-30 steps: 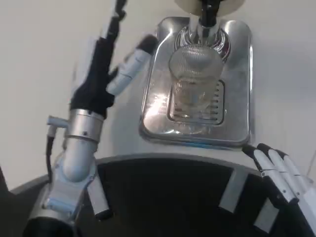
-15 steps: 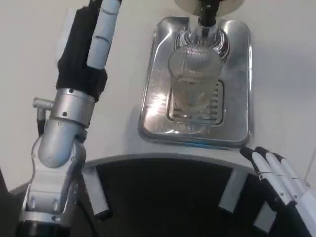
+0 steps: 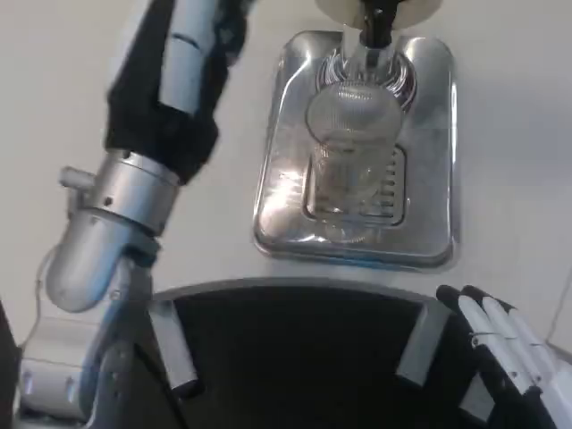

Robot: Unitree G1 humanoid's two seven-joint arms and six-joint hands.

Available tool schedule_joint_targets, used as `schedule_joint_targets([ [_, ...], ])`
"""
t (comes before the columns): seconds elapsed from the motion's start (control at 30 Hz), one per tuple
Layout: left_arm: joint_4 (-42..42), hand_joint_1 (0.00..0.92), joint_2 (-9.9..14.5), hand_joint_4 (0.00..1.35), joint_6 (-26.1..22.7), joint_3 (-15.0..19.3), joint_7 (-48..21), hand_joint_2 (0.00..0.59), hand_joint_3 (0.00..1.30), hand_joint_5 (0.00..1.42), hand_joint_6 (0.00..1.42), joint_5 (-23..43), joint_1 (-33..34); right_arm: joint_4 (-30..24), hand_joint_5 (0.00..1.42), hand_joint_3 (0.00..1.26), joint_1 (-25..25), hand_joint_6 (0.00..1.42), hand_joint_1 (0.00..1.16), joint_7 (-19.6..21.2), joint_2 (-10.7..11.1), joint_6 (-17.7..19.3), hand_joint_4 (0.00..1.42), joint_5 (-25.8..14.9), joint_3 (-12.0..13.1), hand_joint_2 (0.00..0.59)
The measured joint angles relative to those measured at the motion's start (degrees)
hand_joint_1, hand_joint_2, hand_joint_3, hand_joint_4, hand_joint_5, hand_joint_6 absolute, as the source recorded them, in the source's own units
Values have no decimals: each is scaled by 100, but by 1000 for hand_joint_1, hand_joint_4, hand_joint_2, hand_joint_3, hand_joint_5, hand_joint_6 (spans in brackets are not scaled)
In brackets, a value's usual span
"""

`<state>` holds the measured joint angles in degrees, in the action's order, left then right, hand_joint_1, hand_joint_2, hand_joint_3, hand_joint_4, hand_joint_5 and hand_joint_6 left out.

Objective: Grasp the cup under the faucet to collect the drink, then remove the cup.

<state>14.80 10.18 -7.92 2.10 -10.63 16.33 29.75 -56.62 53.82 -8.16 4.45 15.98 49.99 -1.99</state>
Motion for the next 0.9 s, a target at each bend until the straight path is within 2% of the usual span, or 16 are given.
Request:
schedule_joint_targets([
  [0.1, 120, 0, -65, 0, -195, -109, -76, 247, 0, 0, 0, 80, -15, 0, 14, 36, 72, 137, 543, 49, 16, 66, 0, -23, 7, 410],
  [0.33, 149, 0, -163, 0, -311, -290, -203, 251, 0, 0, 0, 95, -12, -1, 14, 36, 92, 137, 533, 88, 8, 73, 0, -33, -3, 407],
  [0.9, 591, 0, -170, 0, -581, -450, -210, 259, 0, 0, 0, 51, -13, 38, 25, 36, -183, 155, 532, 87, -57, -32, 0, -28, -52, 413],
])
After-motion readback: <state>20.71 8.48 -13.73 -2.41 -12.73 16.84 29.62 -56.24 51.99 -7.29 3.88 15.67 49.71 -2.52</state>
